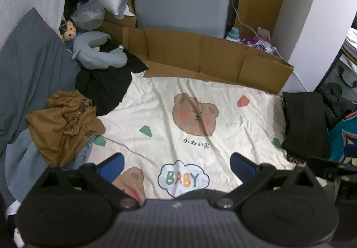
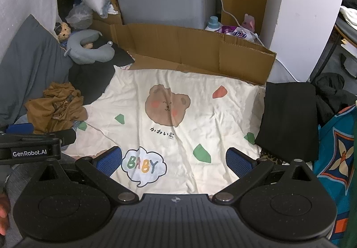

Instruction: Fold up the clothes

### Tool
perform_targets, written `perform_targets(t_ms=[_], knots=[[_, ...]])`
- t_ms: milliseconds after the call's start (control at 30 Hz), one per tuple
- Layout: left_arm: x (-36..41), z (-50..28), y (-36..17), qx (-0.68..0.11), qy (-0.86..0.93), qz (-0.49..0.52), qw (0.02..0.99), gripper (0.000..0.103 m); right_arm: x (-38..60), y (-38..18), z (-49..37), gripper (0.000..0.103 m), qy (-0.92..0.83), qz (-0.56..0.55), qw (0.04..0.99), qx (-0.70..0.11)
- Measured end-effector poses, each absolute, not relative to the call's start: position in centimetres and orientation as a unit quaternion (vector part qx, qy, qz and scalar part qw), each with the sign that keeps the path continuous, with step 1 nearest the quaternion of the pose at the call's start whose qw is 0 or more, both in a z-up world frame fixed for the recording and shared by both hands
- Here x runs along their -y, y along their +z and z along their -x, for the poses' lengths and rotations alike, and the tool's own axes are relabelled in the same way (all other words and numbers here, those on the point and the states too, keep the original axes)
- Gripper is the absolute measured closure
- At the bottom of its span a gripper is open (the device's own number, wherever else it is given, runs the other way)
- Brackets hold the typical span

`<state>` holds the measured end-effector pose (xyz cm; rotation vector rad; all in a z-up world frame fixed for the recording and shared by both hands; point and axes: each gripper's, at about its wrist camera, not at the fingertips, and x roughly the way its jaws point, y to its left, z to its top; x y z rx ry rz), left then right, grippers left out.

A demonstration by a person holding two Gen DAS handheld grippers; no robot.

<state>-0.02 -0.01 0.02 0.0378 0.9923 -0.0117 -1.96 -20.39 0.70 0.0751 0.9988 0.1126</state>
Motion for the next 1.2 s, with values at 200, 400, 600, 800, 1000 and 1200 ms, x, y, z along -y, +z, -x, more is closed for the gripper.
perform_targets(t_ms=[200, 400, 600, 800, 1000, 1200], knots=[[-0.4, 0.0, 0.3, -0.478, -0.013, -0.015, 0.878, 0.001, 20.1, 0.7, 2.0, 0.001, 0.055, -0.034, 0.877, -0.476], [-0.5, 0.1, 0.4, -0.475, -0.012, -0.026, 0.879, 0.001, 20.6, 1.1, 1.8, 0.001, 0.056, -0.03, 0.875, -0.48], [-0.6, -0.1, 0.4, -0.473, -0.009, -0.03, 0.881, 0.001, 20.9, 1.2, 1.6, 0.001, 0.054, -0.034, 0.874, -0.481], [-0.4, 0.0, 0.4, -0.473, -0.007, -0.032, 0.881, 0.001, 20.9, 1.2, 1.8, 0.001, 0.053, -0.033, 0.875, -0.479], [0.1, 0.0, 0.4, -0.471, -0.003, -0.039, 0.881, 0.001, 20.2, 0.5, 2.6, 0.001, 0.049, -0.035, 0.878, -0.476], [0.6, 0.1, 0.4, -0.47, 0.0, -0.046, 0.881, 0.001, 20.5, 0.3, 2.4, 0.001, 0.054, -0.047, 0.873, -0.482]])
